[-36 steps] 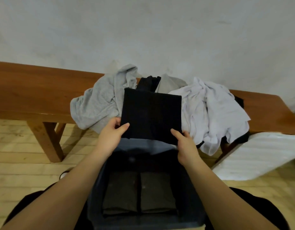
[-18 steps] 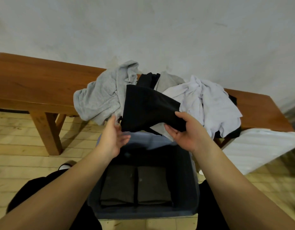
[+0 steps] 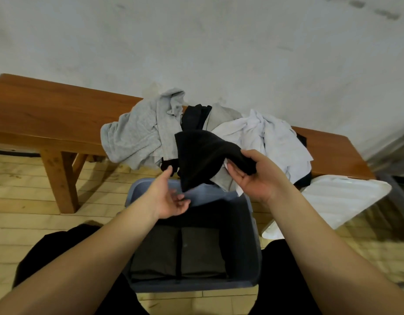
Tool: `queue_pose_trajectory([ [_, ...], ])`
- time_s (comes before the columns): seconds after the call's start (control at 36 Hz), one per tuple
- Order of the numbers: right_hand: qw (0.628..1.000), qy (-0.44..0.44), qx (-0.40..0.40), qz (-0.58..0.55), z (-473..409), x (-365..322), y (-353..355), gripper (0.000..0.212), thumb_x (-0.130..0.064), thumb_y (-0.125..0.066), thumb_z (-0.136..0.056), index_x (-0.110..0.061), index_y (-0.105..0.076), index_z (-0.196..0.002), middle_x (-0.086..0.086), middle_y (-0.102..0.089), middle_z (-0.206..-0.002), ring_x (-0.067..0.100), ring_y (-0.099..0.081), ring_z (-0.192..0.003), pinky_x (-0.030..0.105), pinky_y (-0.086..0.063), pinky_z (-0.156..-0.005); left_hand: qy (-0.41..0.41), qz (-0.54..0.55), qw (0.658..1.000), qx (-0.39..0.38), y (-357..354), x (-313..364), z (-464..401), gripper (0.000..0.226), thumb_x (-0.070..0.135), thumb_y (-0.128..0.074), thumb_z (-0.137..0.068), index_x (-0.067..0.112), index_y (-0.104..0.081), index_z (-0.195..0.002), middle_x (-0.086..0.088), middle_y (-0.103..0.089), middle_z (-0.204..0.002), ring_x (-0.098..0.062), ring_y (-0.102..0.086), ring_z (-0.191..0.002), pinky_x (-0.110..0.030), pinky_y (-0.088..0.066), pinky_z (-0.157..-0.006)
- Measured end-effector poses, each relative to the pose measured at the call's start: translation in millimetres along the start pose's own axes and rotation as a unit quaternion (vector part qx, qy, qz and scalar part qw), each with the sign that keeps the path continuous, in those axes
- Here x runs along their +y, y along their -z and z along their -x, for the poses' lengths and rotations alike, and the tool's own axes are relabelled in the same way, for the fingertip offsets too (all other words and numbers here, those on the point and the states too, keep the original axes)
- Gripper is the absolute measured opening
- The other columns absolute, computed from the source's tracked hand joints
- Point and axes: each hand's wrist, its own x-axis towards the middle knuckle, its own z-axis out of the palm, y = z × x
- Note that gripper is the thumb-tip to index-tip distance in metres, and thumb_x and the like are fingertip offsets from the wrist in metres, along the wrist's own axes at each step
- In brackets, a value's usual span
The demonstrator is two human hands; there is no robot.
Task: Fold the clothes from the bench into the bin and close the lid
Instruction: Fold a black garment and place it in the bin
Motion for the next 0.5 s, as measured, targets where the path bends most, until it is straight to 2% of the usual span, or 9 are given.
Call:
queue_pose_trajectory([
  [0.06,1.0,0.007,-0.006,0.0,7.5,-1.7,-3.7,0.022,-0.004,-0.058,-0.094,0.0,-0.062,-0.115,0.019,-0.072,-0.103,0.03,-0.074,-0.088,0.039,-0.061,-0.079,-0.015,0.008,1.0,0.026,1.2,-13.2,-6.4,0.083,0.069,-0.062,-0.08,0.003,-0.048,-0.128,-0.018,-0.051,-0.124,-0.037,-0.054,-0.106,-0.046,-0.05,-0.078],
  [0.11,1.0,0.012,-0.014,0.004,15.7,-4.0,-8.7,0.015,-0.005,-0.057,-0.095,0.0,-0.063,-0.107,0.018,-0.072,-0.1,0.029,-0.072,-0.091,0.039,-0.06,-0.082,-0.019,-0.013,1.0,-0.016,-1.6,-19.7,-6.3,0.096,0.076,-0.058,-0.078,0.0,-0.046,-0.135,-0.022,-0.055,-0.13,-0.039,-0.054,-0.113,-0.048,-0.047,-0.091],
  [0.17,1.0,0.018,-0.021,0.01,22.9,-6.7,-13.0,0.011,-0.005,-0.056,-0.095,-0.001,-0.064,-0.101,0.017,-0.073,-0.094,0.027,-0.072,-0.091,0.039,-0.059,-0.084,-0.017,-0.029,0.996,-0.085,-7.4,-23.0,-0.4,0.099,0.082,-0.049,-0.078,0.0,-0.052,-0.134,-0.018,-0.065,-0.124,-0.035,-0.057,-0.119,-0.045,-0.043,-0.1],
  [0.25,0.999,0.024,-0.023,0.008,30.2,-11.0,-14.9,0.013,-0.004,-0.056,-0.095,0.0,-0.062,-0.105,0.017,-0.072,-0.094,0.027,-0.071,-0.093,0.039,-0.059,-0.084,-0.028,-0.029,0.986,-0.16,-17.5,-32.1,10.7,0.087,0.081,-0.045,-0.081,0.014,-0.059,-0.133,-0.01,-0.066,-0.129,-0.029,-0.059,-0.123,-0.041,-0.043,-0.098],
  [0.31,0.999,0.026,-0.028,0.004,34.5,-14.2,-13.4,0.013,-0.004,-0.056,-0.095,0.0,-0.062,-0.105,0.017,-0.072,-0.094,0.026,-0.071,-0.093,0.039,-0.059,-0.083,-0.026,-0.025,0.985,-0.167,-23.6,-41.4,15.3,0.079,0.079,-0.052,-0.079,0.019,-0.063,-0.13,-0.004,-0.064,-0.131,-0.024,-0.06,-0.119,-0.038,-0.043,-0.091],
  [0.36,0.999,0.026,-0.036,0.0,38.5,-16.9,-11.4,0.012,-0.004,-0.055,-0.095,0.0,-0.062,-0.104,0.017,-0.073,-0.093,0.026,-0.072,-0.09,0.038,-0.06,-0.081,-0.01,-0.019,0.989,-0.15,-27.5,-52.4,19.8,0.078,0.078,-0.066,-0.068,0.019,-0.067,-0.118,0.002,-0.06,-0.122,-0.018,-0.057,-0.108,-0.033,-0.043,-0.085],
  [0.42,0.999,0.025,-0.045,-0.007,42.9,-18.9,-9.7,0.015,-0.004,-0.054,-0.096,0.0,-0.061,-0.108,0.019,-0.072,-0.098,0.027,-0.073,-0.089,0.038,-0.06,-0.081,0.006,-0.008,0.992,-0.13,-29.5,-61.2,20.0,0.084,0.079,-0.074,-0.057,0.019,-0.066,-0.116,-0.002,-0.055,-0.116,-0.02,-0.055,-0.102,-0.033,-0.044,-0.085],
  [0.44,0.998,0.024,-0.05,-0.011,44.9,-19.4,-9.0,0.016,-0.004,-0.054,-0.096,0.001,-0.06,-0.109,0.02,-0.072,-0.1,0.028,-0.074,-0.089,0.039,-0.06,-0.081,0.008,-0.003,0.992,-0.127,-31.0,-65.1,21.1,0.087,0.079,-0.072,-0.059,0.016,-0.066,-0.118,-0.003,-0.058,-0.114,-0.022,-0.057,-0.101,-0.034,-0.045,-0.087],
  [0.5,0.998,0.024,-0.058,-0.015,48.5,-20.1,-7.7,0.016,-0.004,-0.054,-0.096,0.001,-0.06,-0.11,0.021,-0.072,-0.1,0.028,-0.074,-0.086,0.039,-0.061,-0.08,-0.002,0.018,0.99,-0.139,-35.4,-72.7,23.7,0.085,0.077,-0.062,-0.076,0.005,-0.065,-0.121,-0.009,-0.067,-0.111,-0.027,-0.063,-0.103,-0.038,-0.046,-0.092],
])
